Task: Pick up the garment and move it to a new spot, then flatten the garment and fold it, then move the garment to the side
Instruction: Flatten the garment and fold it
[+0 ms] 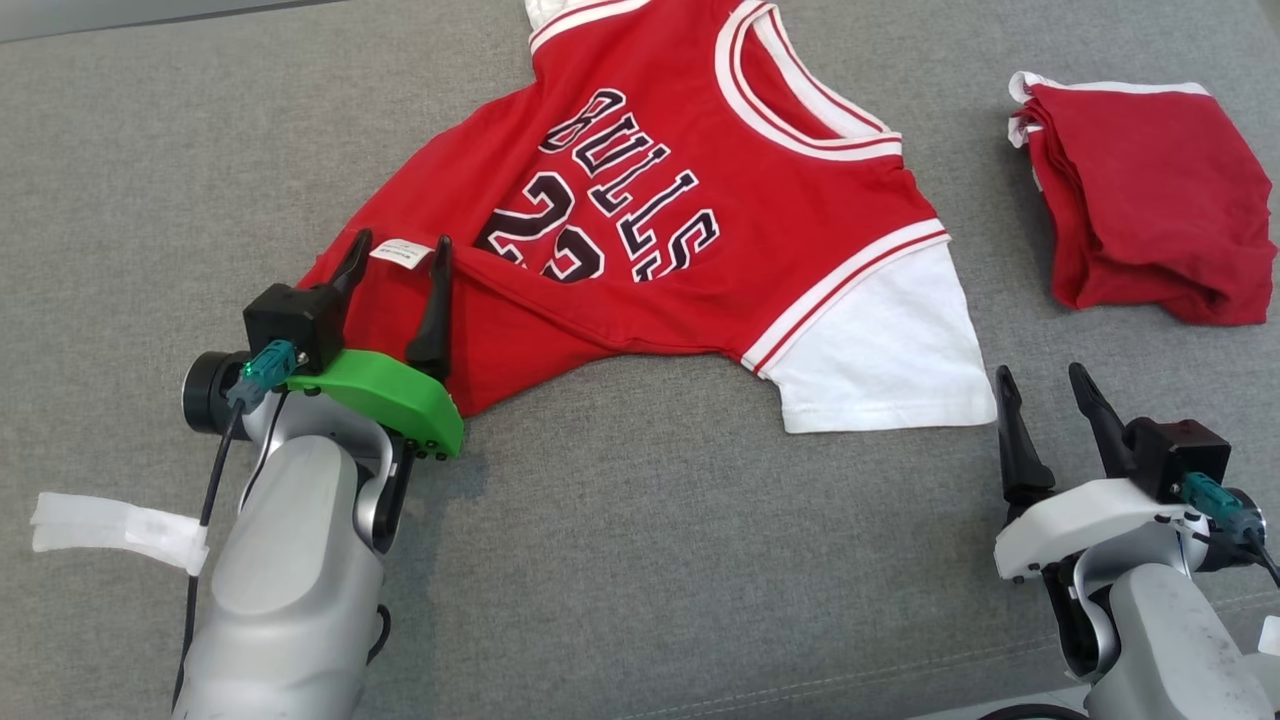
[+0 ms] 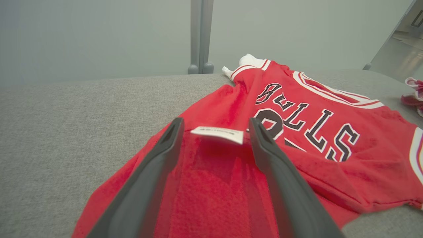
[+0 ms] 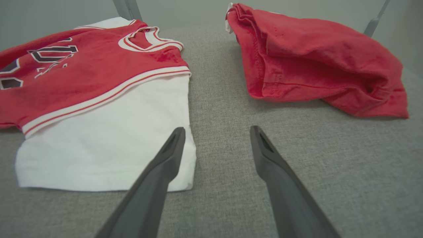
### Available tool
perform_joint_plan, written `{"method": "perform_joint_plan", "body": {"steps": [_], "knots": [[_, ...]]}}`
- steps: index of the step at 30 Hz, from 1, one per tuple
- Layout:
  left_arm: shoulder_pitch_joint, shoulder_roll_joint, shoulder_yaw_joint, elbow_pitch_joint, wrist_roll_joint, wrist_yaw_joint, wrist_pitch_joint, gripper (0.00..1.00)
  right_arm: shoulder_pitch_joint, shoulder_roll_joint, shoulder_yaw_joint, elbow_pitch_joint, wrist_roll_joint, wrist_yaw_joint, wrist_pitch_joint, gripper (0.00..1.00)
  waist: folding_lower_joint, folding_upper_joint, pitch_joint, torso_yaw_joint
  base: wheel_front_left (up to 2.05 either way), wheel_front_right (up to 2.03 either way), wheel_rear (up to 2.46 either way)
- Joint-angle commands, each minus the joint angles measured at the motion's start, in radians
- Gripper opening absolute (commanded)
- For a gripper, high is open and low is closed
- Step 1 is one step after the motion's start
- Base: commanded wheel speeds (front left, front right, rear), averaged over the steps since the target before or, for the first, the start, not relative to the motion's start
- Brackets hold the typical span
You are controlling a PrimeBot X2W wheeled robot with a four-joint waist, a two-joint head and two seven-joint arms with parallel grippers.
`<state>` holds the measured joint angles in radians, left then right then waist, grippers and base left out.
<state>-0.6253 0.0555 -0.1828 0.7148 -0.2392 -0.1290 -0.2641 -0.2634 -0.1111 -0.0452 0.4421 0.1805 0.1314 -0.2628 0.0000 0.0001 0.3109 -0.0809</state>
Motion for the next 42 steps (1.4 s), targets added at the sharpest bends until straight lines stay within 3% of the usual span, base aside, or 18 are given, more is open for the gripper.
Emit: {"method": "perform_joint_plan", "body": {"steps": [1, 3, 12, 26, 27, 28, 29, 34, 42], "knots": [[-0.005, 0.004, 0.005, -0.001, 0.003, -0.003, 0.0, 0.55, -0.01, -0.001, 0.001, 0.001, 0.003, -0.002, -0.002, 1.0, 0.0, -0.0001, 0.001, -0.002, 0.0, 0.0, 0.0], [-0.005, 0.003, 0.009, -0.015, 0.003, -0.003, 0.0, 0.0, -0.012, 0.0, 0.001, 0.001, 0.002, -0.002, -0.002, 1.0, 0.0, -0.0001, 0.003, -0.005, 0.0, 0.0, 0.0], [0.051, -0.001, 0.004, -0.072, -0.004, -0.003, 0.0, 0.0, 0.004, 0.007, -0.022, 0.004, 0.013, -0.002, -0.002, 1.0, 0.0, -0.0001, -0.024, 0.022, 0.0, 0.0, 0.0], [0.387, -0.003, -0.115, -0.278, -0.001, 0.0, 0.001, 0.0, 0.075, 0.025, -0.039, 0.042, 0.035, -0.002, -0.002, 1.0, 0.0, -0.0001, -0.174, 0.185, 0.0, 0.0, 0.0], [0.416, -0.002, -0.116, -0.28, -0.014, 0.005, 0.001, 0.22, 0.08, 0.028, -0.04, 0.045, 0.033, -0.002, -0.002, 1.0, 0.0, -0.0001, -0.179, 0.19, 0.0, 0.0, 0.0], [0.442, -0.002, -0.121, -0.277, -0.016, 0.008, 0.0, 0.49, 0.083, 0.03, -0.04, 0.047, 0.03, -0.002, -0.002, 1.0, 0.0, -0.0001, -0.185, 0.194, 0.0, 0.0, 0.0], [0.466, -0.003, -0.125, -0.27, -0.023, 0.009, 0.0, 1.0, 0.086, 0.03, -0.042, 0.05, 0.03, -0.002, -0.002, 1.0, 0.0, -0.0001, -0.19, 0.198, 0.0, 0.0, 0.0], [0.542, -0.003, -0.11, -0.244, -0.04, 0.034, 0.0, 1.0, 0.103, 0.024, -0.051, 0.054, 0.032, -0.002, -0.002, 1.0, 0.0, -0.0001, -0.213, 0.209, 0.0, 0.0, 0.0], [0.525, -0.003, -0.021, -0.254, -0.005, 0.065, 0.0, 1.0, 0.103, 0.023, -0.05, 0.04, 0.021, -0.002, -0.002, 1.0, 0.0, -0.0001, -0.245, 0.189, 0.0, 0.0, 0.0]]}}
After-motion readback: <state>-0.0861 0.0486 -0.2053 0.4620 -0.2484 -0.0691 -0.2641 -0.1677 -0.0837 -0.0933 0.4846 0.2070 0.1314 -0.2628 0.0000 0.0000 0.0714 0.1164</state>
